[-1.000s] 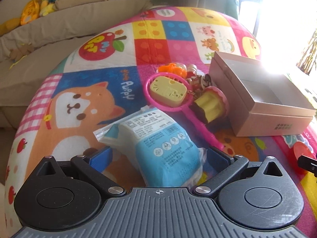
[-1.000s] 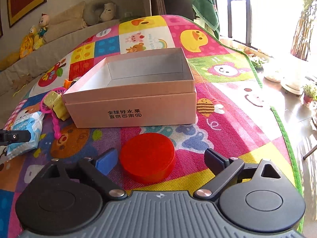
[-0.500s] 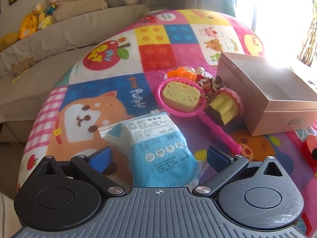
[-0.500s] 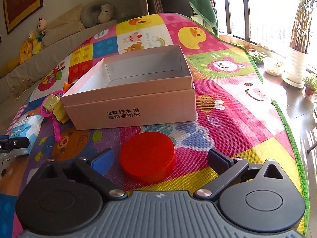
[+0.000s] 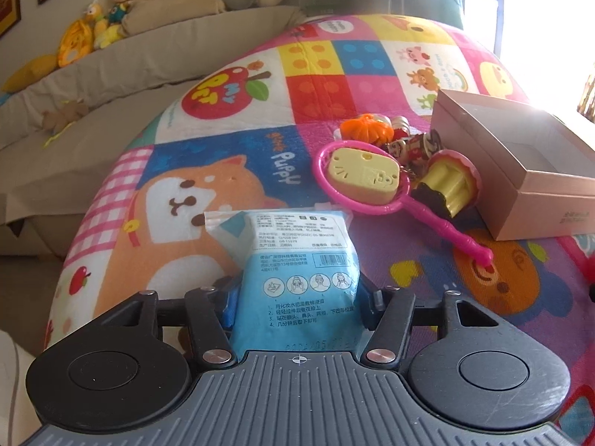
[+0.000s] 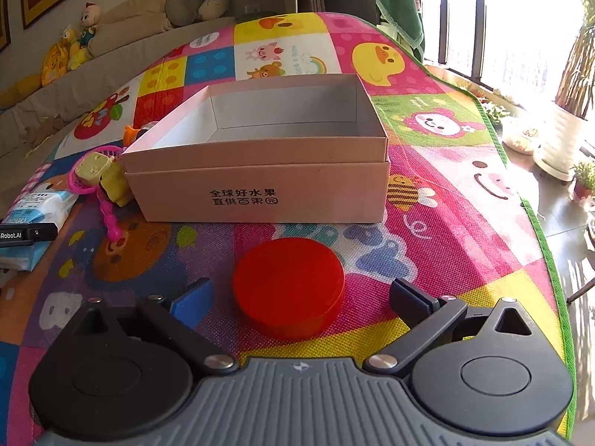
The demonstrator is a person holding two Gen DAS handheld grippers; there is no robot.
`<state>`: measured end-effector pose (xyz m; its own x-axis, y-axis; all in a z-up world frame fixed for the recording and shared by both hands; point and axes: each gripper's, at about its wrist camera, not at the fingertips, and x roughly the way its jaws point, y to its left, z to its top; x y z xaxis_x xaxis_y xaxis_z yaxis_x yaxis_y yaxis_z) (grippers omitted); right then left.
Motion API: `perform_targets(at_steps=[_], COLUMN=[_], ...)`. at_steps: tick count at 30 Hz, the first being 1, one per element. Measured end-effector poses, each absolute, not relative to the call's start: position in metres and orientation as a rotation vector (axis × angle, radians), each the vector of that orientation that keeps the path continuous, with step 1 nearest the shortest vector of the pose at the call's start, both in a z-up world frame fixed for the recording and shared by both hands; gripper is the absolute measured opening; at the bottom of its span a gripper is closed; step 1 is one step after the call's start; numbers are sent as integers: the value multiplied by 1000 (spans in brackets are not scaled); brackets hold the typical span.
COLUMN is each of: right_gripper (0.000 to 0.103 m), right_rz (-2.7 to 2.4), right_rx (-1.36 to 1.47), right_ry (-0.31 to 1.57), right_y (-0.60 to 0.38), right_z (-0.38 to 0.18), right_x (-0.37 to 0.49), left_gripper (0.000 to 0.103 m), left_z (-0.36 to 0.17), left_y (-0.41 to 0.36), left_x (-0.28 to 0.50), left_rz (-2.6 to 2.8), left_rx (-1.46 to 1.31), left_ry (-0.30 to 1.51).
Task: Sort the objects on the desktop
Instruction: 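Grasp the blue-and-white wipes pack with the left gripper while the right lifts the red lid, then lower the red lid into the pink box with the right gripper while the left drops the wipes pack in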
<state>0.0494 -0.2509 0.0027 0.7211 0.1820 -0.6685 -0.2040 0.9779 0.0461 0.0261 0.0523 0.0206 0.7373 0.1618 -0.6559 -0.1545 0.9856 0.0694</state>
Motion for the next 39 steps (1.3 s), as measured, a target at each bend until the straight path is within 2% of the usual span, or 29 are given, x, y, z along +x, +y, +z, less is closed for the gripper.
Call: perform_targets(at_steps=[4,6,8,14,18,23,24,27,29,32,39], right_gripper=[91,83,64,64,64,64,64,64,64,64,64], right_rz=[237,270,298,391,370,262,240,217,204,193,243], right_rx=[-131,-141,-140,-122,-118,-105,-109,-100,-90,-104,-81], right_ry=[720,728,748,731,572,398,382,395,428,455,516], right_y=[-239,-238,-239,-252,-274,-301,-304,-307,-307,-305,-284], right_z=[5,8,14,41,92,141,143,140,132,116,94], right_x=[49,49,49,26,14,27,35,59,76,90,118], left_gripper=[61,60,60,57,58,58,59,84,85,94,96], left_z=[25,28,33,75,116,147,147,134,119,97,55], left_y=[38,33,30,18,-11,-59,-69,-89,-88,-68,-25], left_x=[-9,-22,-32,-40,-14,58,79,128,140,122,52], left_rz=[103,75,47,-74,-182,-246,-261,-280,-248,-246,-168], left_rx=[56,65,48,-29,1,43,41,54,61,41,55], left_ry=[694,689,685,591,462,356,355,386,440,483,571])
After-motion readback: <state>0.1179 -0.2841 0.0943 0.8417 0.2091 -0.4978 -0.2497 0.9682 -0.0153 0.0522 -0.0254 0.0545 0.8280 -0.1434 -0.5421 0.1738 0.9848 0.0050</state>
